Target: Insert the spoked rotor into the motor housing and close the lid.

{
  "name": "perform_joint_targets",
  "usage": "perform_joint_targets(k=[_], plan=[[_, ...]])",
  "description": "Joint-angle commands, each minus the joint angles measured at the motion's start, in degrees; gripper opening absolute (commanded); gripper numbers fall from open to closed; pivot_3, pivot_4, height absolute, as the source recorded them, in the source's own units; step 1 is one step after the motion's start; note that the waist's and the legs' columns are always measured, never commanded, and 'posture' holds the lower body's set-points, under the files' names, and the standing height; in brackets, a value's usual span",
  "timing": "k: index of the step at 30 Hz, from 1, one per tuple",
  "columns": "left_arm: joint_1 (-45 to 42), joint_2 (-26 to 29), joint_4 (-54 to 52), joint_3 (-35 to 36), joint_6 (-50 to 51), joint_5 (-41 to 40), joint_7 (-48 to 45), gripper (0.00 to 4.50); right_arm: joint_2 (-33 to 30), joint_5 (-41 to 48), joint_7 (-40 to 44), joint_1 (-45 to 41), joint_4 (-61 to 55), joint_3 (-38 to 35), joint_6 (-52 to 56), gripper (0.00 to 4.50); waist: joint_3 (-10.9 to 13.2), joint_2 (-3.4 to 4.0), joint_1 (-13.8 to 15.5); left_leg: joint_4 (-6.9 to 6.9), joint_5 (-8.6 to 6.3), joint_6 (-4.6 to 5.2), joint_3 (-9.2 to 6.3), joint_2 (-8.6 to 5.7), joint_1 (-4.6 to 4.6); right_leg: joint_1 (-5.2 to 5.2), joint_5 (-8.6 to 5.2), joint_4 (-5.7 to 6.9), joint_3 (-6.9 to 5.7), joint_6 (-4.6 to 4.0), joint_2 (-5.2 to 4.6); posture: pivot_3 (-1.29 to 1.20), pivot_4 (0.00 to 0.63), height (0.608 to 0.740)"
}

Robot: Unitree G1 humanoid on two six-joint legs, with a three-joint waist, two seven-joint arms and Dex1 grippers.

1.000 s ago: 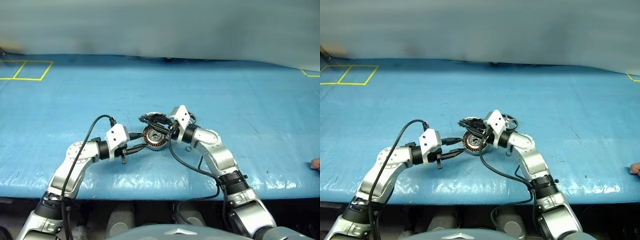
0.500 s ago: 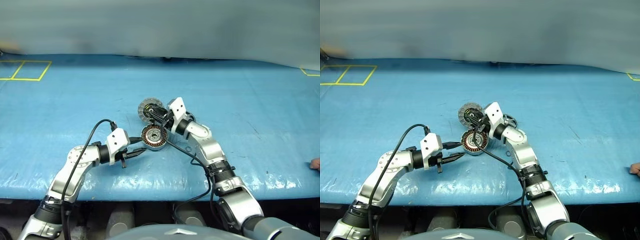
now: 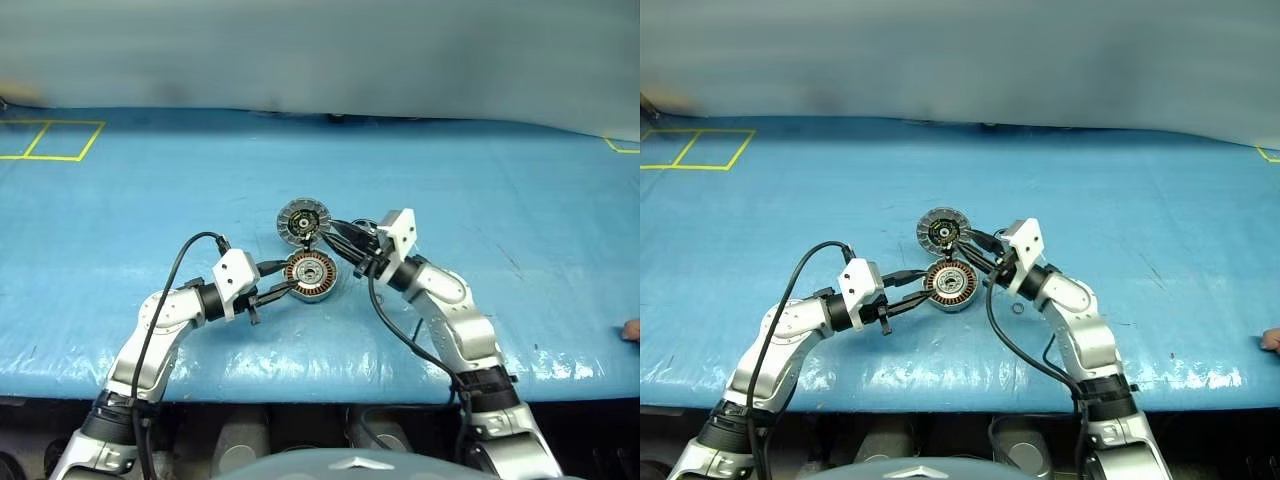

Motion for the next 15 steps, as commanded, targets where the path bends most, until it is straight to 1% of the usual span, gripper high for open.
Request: perform_joint_targets(k=[1,9,11,13,15], plan=[[0.0,-1.5,1.2,1.1,-4.5,-0.3,0.9,1.70,-2.3,-1.4,-3.1,4.5,-4.8,-3.4,-1.1,1.31,0.0,0.00,0.1,0.00,0.00,-0.01,0.01,0.00,0.01,0.01,-0.03,0.00,0.00,-0.05,0.00,0.00,0.150,0.740],[0.2,-2.9,4.9,1.5,-6.8,-3.6,-1.9,1.70,-8.1,-1.9,-3.8,14.9,-7.4,-6.6,0.9,1.31,0.0,-0.01,0.1,0.01,0.01,-0.01,0.08,0.00,0.06,0.05,-0.14,-0.02,0.05,-0.24,-0.01,0.00,0.150,0.740],[0.1,-3.0,5.6,1.7,-6.3,-4.7,-2.7,1.70,-9.1,-2.6,-3.7,16.1,-7.6,-6.2,1.3,1.68,0.0,-0.01,0.0,0.01,0.01,-0.01,0.09,0.00,0.08,0.06,-0.15,-0.02,0.05,-0.26,-0.01,0.00,0.150,0.740],[0.1,-3.0,6.4,1.9,-5.9,-6.6,-4.5,1.70,-9.5,-3.0,-3.7,16.9,-7.7,-5.4,1.3,2.17,0.0,-0.02,0.0,0.02,0.01,-0.01,0.11,0.01,0.09,0.06,-0.15,-0.02,0.06,-0.27,-0.01,0.00,0.150,0.740],[0.1,-3.3,7.2,2.4,-6.0,-8.2,-5.6,1.70,-9.4,-4.0,-4.1,17.4,-7.2,-4.6,0.9,2.87,0.0,-0.01,0.0,0.03,0.01,-0.01,0.11,0.01,0.11,0.08,-0.16,-0.02,0.06,-0.27,-0.01,0.00,0.150,0.740]])
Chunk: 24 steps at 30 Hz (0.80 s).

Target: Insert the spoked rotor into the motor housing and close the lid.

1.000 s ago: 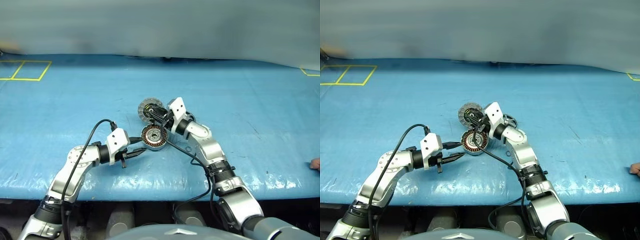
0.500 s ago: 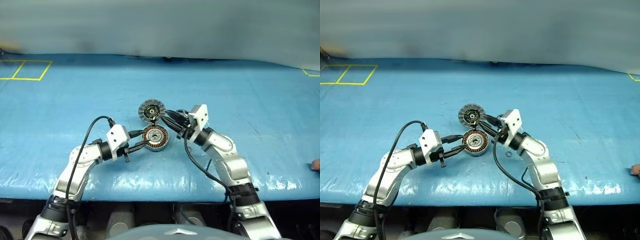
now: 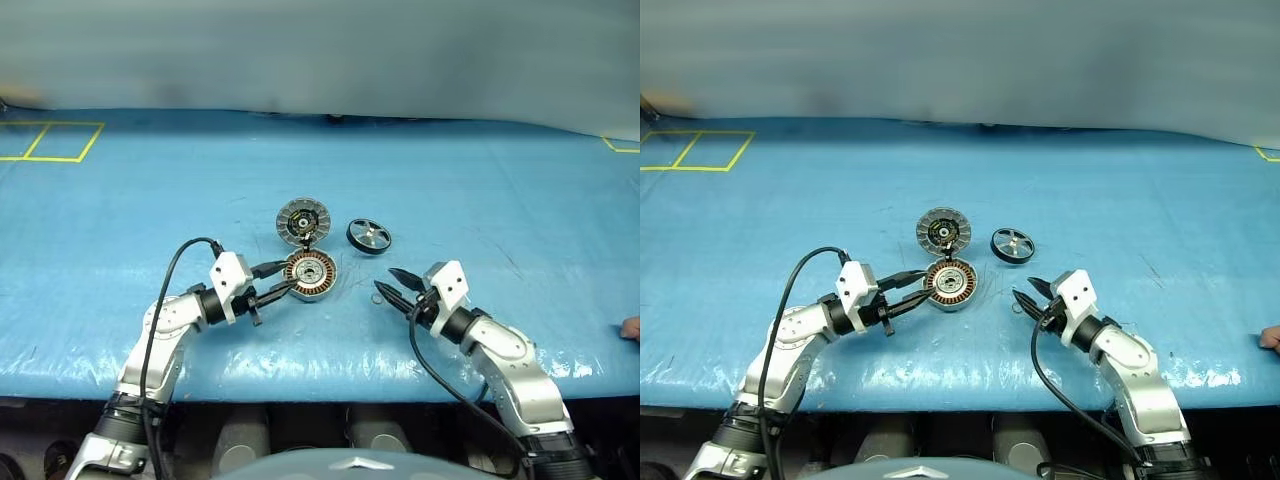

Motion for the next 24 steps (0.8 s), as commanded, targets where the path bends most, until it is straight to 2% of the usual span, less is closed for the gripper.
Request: perform_joint_targets(k=[1,2,14,18,24], plan=[[-0.2,-0.4,0.8,1.8,-0.3,-3.2,-2.1,1.70,-0.1,-1.6,-0.4,0.3,-1.6,1.3,-0.8,3.17,0.0,0.00,0.0,0.00,0.00,0.00,0.01,0.00,0.02,0.01,0.00,0.00,0.00,-0.01,0.00,0.00,0.150,0.740],[-0.1,-0.4,1.1,1.8,-0.6,-3.4,-2.4,1.70,-0.2,-2.3,-0.4,0.3,-1.2,1.7,-1.0,3.52,0.0,0.00,0.0,0.00,0.00,0.00,0.01,0.00,0.02,0.01,-0.01,0.00,0.00,-0.01,0.00,0.00,0.150,0.740],[1.6,-1.1,2.8,3.1,-2.3,-3.6,-3.5,1.70,0.3,-3.5,-0.6,0.2,4.2,3.3,0.4,3.52,0.0,-0.02,0.1,-0.03,0.00,-0.01,0.00,0.01,0.01,0.05,-0.01,-0.10,-0.01,-0.02,-0.01,0.00,0.150,0.740],[2.3,-1.0,2.8,3.4,-2.4,-3.4,-3.9,1.70,-0.8,-1.8,0.8,1.7,3.9,2.5,2.4,2.69,0.0,-0.06,0.1,-0.03,-0.01,-0.01,0.00,0.00,0.02,0.08,-0.01,-0.12,-0.01,-0.02,-0.01,0.00,0.150,0.740],[2.4,-1.3,2.9,3.7,-2.7,-3.4,-4.0,1.70,-2.2,-1.9,1.8,2.8,4.2,2.8,3.1,0.72,-0.1,-0.15,0.2,-0.07,-0.01,-0.01,-0.01,0.02,0.02,0.16,0.00,-0.31,-0.02,0.00,-0.01,0.00,0.150,0.740]])
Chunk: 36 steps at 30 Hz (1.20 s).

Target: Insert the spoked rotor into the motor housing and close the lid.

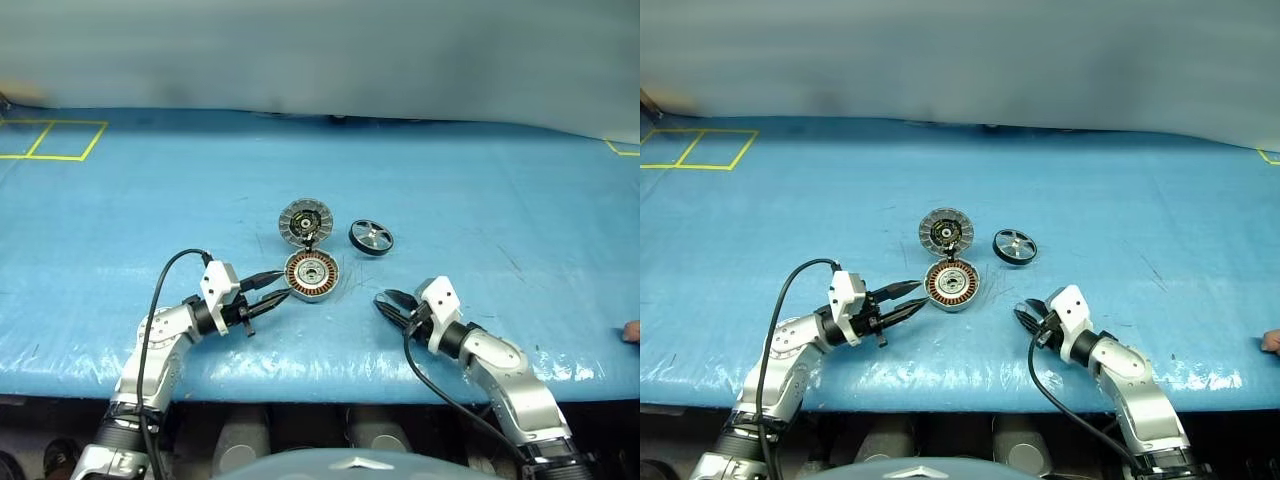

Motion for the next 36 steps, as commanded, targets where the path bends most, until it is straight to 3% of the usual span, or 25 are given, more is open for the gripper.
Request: perform_joint_targets(k=[1,13,23,36], plan=[[0.0,-0.1,-0.5,1.2,-1.4,-0.8,-0.3,1.70,-0.5,-0.1,0.9,1.1,0.2,0.5,1.2,0.67,0.0,-0.03,0.0,-0.01,0.00,0.00,0.00,0.00,0.00,0.00,0.00,-0.02,0.00,0.00,0.00,0.00,0.150,0.740],[0.4,-0.4,1.1,0.9,-5.0,1.4,0.4,1.70,3.1,5.3,3.2,-8.5,-6.8,1.7,1.6,0.67,0.0,0.02,-0.2,-0.04,0.00,0.00,0.04,0.02,-0.01,-0.04,0.04,-0.05,0.02,0.04,0.01,0.00,0.150,0.740],[0.3,-1.0,2.4,1.1,-5.4,1.2,0.6,1.70,7.0,1.7,6.2,-20.6,3.0,9.8,2.4,0.67,0.0,0.02,0.0,-0.09,-0.01,-0.01,0.01,0.01,-0.10,-0.07,0.07,-0.17,-0.01,0.09,0.00,0.00,0.150,0.740],[1.5,-1.4,3.6,0.3,-8.2,2.6,0.8,1.70,9.5,-0.5,5.8,-23.0,7.4,11.5,2.3,0.67,0.0,0.02,-0.1,-0.09,-0.01,-0.01,0.00,0.01,-0.11,-0.07,0.14,-0.18,-0.01,0.20,0.00,0.00,0.150,0.740]])
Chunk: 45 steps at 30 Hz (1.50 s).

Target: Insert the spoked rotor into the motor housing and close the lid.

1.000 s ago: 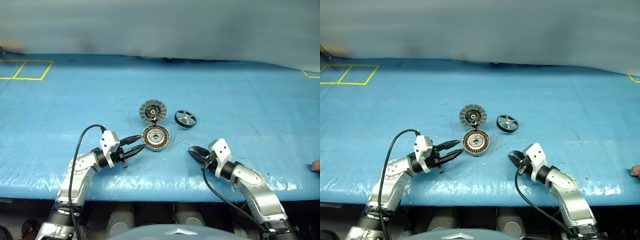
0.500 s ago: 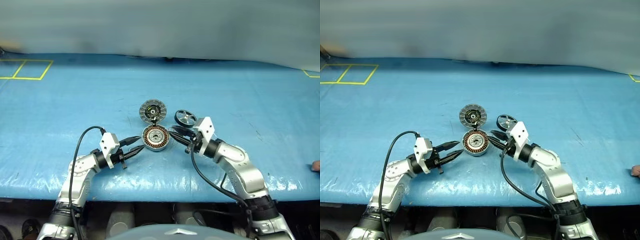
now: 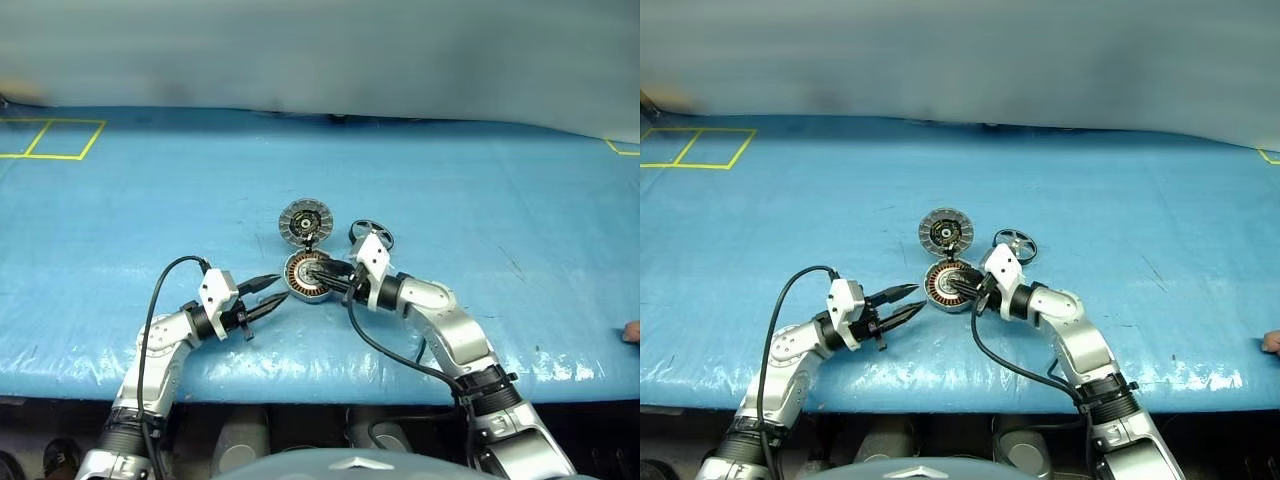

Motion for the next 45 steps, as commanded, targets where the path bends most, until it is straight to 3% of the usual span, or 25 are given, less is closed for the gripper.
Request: perform_joint_targets(k=[1,42,45], plan=[[0.2,-0.5,-0.5,0.1,-1.9,0.3,0.3,1.70,0.6,-0.3,0.0,-1.1,0.1,-0.3,-0.5,0.67,0.0,0.00,0.0,0.00,0.00,0.00,0.00,0.00,0.00,0.00,0.00,0.00,0.00,0.00,0.00,0.00,0.150,0.740],[0.3,-0.9,2.4,0.3,-4.8,1.7,2.6,1.70,1.3,-2.9,0.9,-2.2,3.1,0.9,-0.5,0.67,0.0,0.00,-0.1,0.00,0.00,0.00,0.00,0.00,0.00,0.00,0.00,0.00,0.00,-0.01,0.00,0.00,0.150,0.740],[0.4,-0.8,2.4,0.3,-4.8,1.7,2.7,1.70,0.9,-3.7,1.5,-2.0,2.8,1.4,-2.2,1.66,0.0,0.01,-0.1,0.00,0.00,0.00,0.00,0.00,0.00,0.00,-0.01,0.00,0.00,-0.02,0.00,0.00,0.150,0.740]])
